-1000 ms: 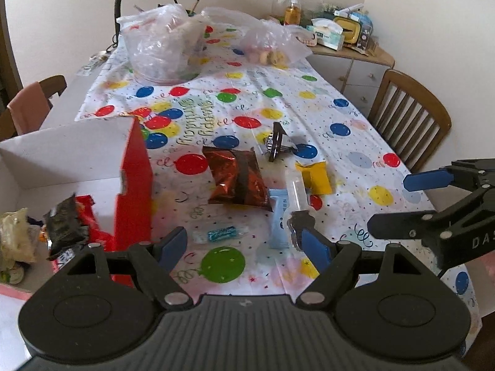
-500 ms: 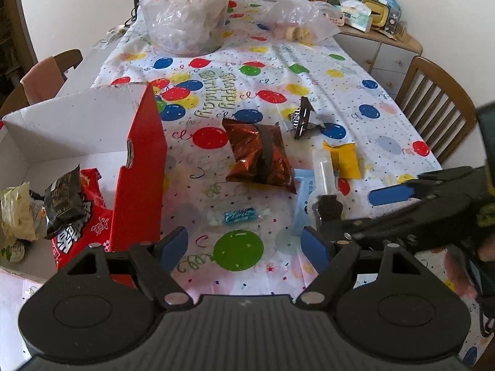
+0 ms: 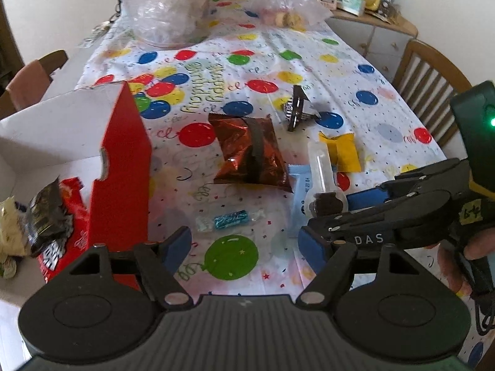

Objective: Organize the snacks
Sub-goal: 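Grasp the clear plastic container with the right tool while the left tool grasps the teal candy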

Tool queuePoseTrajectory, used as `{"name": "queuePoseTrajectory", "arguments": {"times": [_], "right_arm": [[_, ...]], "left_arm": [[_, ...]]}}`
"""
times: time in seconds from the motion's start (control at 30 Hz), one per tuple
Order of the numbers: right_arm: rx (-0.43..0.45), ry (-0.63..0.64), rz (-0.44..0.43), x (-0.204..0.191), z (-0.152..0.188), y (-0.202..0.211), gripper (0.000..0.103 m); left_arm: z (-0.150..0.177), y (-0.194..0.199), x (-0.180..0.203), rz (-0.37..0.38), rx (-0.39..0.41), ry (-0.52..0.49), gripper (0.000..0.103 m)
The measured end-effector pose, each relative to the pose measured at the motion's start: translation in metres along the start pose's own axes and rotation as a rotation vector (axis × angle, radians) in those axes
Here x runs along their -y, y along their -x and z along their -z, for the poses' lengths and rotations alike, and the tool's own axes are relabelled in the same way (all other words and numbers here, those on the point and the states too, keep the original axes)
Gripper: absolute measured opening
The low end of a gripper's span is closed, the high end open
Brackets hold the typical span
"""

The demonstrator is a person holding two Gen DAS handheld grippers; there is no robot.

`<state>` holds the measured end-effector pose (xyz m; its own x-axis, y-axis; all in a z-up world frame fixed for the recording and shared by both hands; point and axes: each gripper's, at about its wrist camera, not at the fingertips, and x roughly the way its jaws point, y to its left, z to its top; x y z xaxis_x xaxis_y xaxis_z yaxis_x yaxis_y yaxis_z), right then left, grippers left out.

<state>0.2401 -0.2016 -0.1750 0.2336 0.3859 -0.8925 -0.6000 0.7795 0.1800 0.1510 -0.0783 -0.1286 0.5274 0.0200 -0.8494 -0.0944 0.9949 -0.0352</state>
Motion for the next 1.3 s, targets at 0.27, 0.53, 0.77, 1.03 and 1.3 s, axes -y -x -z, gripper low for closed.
{"name": "queuePoseTrajectory", "arguments": {"times": [0.27, 0.53, 0.77, 1.03, 1.3], "right_arm": [[0.002, -0.006, -0.032, 0.008, 0.002, 0.003, 0.046], [0.011, -0.029, -0.09, 0.018, 0.004, 0.012, 0.032], [0.009, -0.02, -0.095, 0.018, 0.005, 0.012, 0.04], [0.005, -0.01, -0.077, 0.005, 0.004, 0.005, 0.064], [0.003, 0.035, 0.012, -0.012, 0.008, -0.001, 0.053]], "left_arm": [[-0.02, -0.037, -0.002, -0.003, -0.103, -0.095, 0.063], [-0.029, -0.065, 0.001, 0.011, -0.171, -0.227, 0.052], [-0.032, -0.078, 0.003, 0.037, -0.211, -0.265, 0.046], [-0.029, -0.076, 0.004, 0.059, -0.206, -0.224, 0.022], [-0.029, -0.076, 0.003, 0.036, -0.192, -0.165, 0.013]]}}
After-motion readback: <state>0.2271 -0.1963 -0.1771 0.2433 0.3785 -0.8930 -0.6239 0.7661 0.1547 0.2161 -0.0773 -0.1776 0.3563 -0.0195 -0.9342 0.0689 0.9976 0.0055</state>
